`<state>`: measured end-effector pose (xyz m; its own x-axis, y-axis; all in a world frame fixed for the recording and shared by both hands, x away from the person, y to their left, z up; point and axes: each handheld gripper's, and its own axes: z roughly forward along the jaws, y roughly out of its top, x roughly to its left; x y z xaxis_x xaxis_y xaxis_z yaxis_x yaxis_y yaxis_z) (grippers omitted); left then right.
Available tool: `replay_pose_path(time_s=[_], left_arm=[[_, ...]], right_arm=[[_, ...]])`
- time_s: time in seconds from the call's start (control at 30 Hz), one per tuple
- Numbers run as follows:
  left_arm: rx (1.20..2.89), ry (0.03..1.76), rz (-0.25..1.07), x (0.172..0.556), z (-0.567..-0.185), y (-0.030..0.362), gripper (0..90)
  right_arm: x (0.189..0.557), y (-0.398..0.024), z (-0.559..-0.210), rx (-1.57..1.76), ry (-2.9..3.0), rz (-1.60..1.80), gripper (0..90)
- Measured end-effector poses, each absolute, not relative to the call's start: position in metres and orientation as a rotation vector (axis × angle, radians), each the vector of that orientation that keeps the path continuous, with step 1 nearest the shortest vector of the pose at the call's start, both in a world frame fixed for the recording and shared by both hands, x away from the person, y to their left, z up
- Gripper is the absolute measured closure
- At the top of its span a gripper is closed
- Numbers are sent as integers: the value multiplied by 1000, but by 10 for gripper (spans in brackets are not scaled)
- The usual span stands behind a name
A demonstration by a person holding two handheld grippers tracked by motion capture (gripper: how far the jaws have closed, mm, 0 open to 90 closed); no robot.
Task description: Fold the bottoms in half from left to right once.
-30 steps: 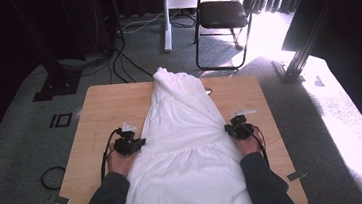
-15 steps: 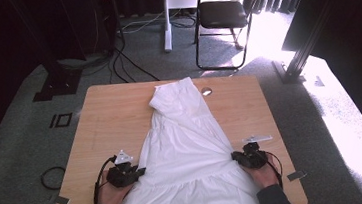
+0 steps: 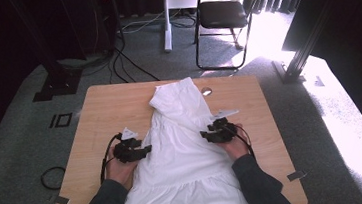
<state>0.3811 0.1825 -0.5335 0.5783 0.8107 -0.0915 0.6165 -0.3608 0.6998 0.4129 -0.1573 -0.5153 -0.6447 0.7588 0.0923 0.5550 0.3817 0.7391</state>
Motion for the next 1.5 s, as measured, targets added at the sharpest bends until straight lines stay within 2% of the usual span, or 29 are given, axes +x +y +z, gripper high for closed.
replay_pose_path(time_s=[0.1, 0.13, 0.2, 0.27, 0.4, 0.5, 0.67, 0.83, 0.97, 1.27, 1.4, 1.5], left_arm=[[2120, 1139, 336, 386, -542, 177, 493], [2127, 1143, 337, 386, -544, 176, 494], [2120, 1147, 345, 385, -544, 176, 506], [2119, 1158, 361, 384, -544, 177, 544], [2129, 1165, 388, 383, -544, 176, 590], [2144, 1162, 403, 383, -544, 174, 591], [2180, 1165, 352, 389, -538, 175, 565], [2116, 1122, 407, 407, -520, 171, 488], [2058, 1123, 403, 431, -512, 162, 478], [2118, 1179, 391, 459, -543, 140, 494], [2119, 1114, 439, 454, -547, 142, 546], [2093, 1110, 393, 450, -548, 149, 710]], right_arm=[[431, -134, -522, 1139, 2404, 1089, 520], [436, -130, -524, 1131, 2409, 1042, 591], [446, -130, -527, 1162, 2399, 980, 815], [452, -140, -523, 1225, 2326, 1002, 858], [459, -183, -507, 1387, 2099, 1094, 867], [467, -198, -516, 1446, 2101, 1051, 861], [476, -197, -549, 1520, 2138, 978, 827], [476, -197, -549, 1538, 2125, 988, 810], [475, -197, -550, 1536, 2123, 995, 808], [474, -197, -551, 1510, 2129, 996, 807], [473, -196, -551, 1502, 2125, 989, 806], [469, -196, -550, 1492, 2134, 978, 805]])
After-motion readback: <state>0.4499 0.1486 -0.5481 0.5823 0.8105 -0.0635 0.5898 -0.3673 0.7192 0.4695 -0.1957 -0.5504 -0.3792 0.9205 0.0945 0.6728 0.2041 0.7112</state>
